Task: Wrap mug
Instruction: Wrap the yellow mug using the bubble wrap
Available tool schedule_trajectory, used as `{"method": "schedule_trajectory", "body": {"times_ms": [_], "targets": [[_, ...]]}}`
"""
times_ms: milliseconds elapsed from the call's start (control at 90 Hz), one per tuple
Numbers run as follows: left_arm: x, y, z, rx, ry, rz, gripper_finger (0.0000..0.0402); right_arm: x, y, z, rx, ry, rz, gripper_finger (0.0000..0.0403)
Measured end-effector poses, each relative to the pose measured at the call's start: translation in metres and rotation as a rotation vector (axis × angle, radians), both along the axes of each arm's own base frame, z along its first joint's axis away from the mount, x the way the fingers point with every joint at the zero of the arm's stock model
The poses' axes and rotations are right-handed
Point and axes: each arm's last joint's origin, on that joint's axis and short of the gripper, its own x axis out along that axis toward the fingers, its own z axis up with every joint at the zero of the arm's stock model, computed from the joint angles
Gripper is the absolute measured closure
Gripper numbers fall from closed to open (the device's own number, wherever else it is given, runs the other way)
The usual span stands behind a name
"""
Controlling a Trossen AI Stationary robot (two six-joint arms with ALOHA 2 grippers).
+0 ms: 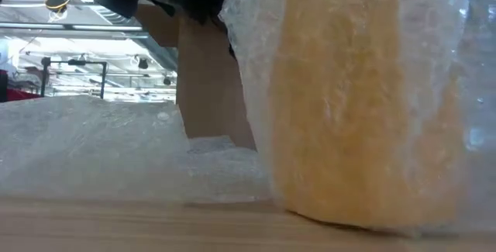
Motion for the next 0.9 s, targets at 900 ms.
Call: {"method": "schedule_trajectory", "body": {"times_ms": [900], "targets": [[0.009, 0.022, 0.002, -0.025, -0.003, 0.09, 0.0402, 0.068, 0.014, -0.04, 0.15, -0.115, 0.291, 0.0403]]}}
